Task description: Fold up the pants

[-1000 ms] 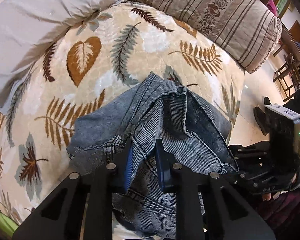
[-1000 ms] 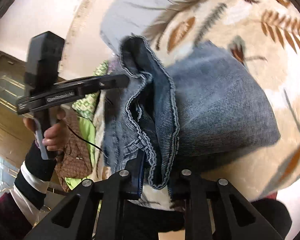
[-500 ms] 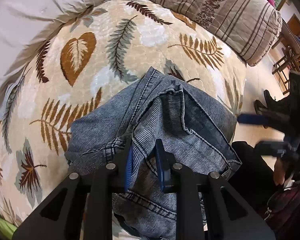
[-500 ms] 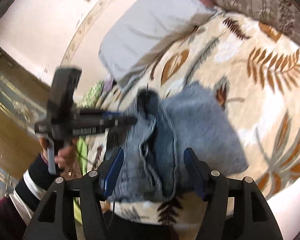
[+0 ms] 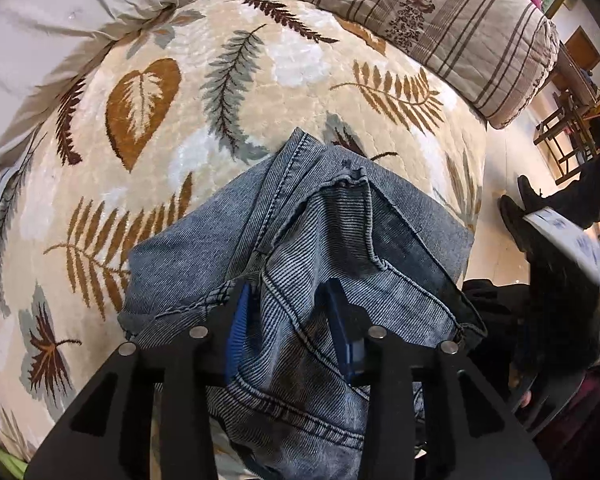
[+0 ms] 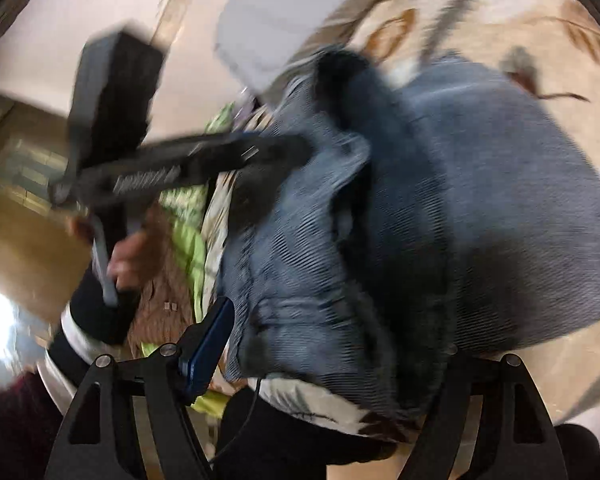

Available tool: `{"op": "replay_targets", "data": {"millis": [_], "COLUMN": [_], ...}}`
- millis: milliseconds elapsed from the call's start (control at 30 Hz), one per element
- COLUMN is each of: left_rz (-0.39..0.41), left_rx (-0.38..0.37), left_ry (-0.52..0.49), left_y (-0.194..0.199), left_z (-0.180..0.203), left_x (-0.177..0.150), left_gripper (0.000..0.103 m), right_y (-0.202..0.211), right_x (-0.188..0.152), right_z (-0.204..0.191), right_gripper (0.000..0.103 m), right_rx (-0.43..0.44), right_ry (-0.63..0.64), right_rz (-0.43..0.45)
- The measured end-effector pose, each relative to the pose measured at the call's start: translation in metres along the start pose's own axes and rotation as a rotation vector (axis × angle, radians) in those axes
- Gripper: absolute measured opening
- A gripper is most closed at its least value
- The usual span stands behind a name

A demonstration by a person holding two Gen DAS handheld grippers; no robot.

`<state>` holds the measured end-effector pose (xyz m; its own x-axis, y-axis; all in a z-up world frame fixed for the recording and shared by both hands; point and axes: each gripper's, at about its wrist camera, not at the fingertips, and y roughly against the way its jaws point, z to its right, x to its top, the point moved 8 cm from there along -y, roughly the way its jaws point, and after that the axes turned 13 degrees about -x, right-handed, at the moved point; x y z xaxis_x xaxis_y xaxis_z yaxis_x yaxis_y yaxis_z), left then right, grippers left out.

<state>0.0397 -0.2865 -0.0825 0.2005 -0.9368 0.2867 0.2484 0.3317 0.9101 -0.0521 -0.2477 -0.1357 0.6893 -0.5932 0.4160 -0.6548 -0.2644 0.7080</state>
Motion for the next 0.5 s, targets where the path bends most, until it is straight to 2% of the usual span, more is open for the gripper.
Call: {"op": "replay_targets", "data": {"millis": [67, 100, 167, 333, 367, 500], "left_rz": [0.002, 0.013, 0.030, 0.089, 0.104, 0.146], "left_rx": [0.009, 0.017, 0.020, 0.003, 0.009, 0.028], "left_ry": [-0.002, -0.004, -0.002, 0.046, 0.048, 0.069], "left_y": [-0.003, -0.003, -0.001, 0.015, 0.020, 0.034], "left_z": [0.001, 0.001, 0.001, 0.007, 0.010, 0.016], "left_x": [0.000, 0.000, -0.001, -0.001, -0.001, 0.003], "left_gripper": [0.034, 0.033, 0.023, 0.021, 0.021, 0.021], "right_y": [-0.004, -0.004, 0.002, 0.027, 0.033, 0.051], "right_x": [-0.001, 0.001, 0.004, 0.009, 0.011, 0.011], "right_z": [-0.004, -0.004, -0.005, -0.021, -0.024, -0.026], "right_gripper": [0.052, 0.049, 0.034, 0.029, 0.022, 0.017], "right_rx": [-0.105, -0.123, -0.108, -0.085, -0.069, -0.019], "right_ry": [0.085, 0.091, 0.061, 0.070, 0.062, 0.046], "right_rz": [0.006, 0.010, 0.023, 0.068, 0.080, 0.123]}}
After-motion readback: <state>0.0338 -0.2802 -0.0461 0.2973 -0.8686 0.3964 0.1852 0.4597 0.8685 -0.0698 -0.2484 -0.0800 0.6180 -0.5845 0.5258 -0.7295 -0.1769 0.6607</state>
